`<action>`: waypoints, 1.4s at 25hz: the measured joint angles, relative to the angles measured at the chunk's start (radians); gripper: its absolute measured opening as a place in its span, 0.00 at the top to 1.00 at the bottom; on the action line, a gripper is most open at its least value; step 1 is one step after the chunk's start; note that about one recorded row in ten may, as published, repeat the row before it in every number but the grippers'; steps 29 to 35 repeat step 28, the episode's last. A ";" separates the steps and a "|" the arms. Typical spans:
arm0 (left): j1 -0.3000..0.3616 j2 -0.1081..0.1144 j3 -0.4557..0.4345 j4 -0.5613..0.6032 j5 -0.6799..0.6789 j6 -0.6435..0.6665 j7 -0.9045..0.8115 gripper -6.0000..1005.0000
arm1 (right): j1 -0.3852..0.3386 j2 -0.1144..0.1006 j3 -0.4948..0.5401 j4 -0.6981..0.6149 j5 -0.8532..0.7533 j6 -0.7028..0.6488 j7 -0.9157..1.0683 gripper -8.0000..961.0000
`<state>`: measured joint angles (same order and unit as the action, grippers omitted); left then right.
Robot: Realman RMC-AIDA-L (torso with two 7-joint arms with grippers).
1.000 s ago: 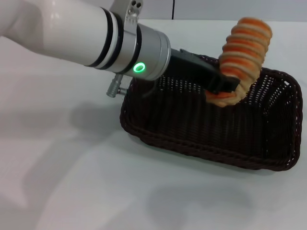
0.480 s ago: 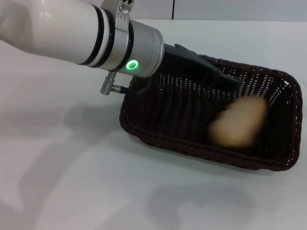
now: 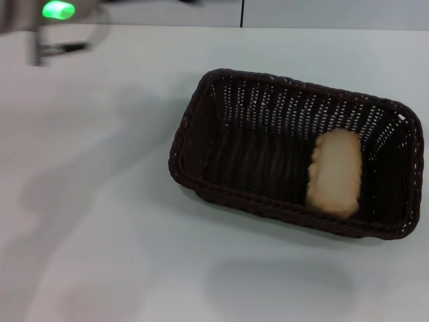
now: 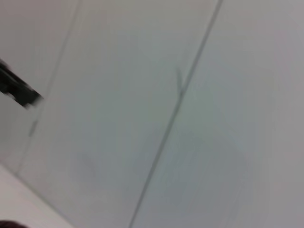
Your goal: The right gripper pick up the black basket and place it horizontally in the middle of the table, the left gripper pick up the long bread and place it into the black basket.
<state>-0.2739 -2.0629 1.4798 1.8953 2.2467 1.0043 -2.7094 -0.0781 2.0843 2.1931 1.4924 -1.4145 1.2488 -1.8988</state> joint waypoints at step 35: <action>0.645 -0.004 0.123 -0.130 -0.158 -1.014 0.280 0.14 | -0.189 0.008 0.080 -0.338 0.502 -0.115 -0.469 0.37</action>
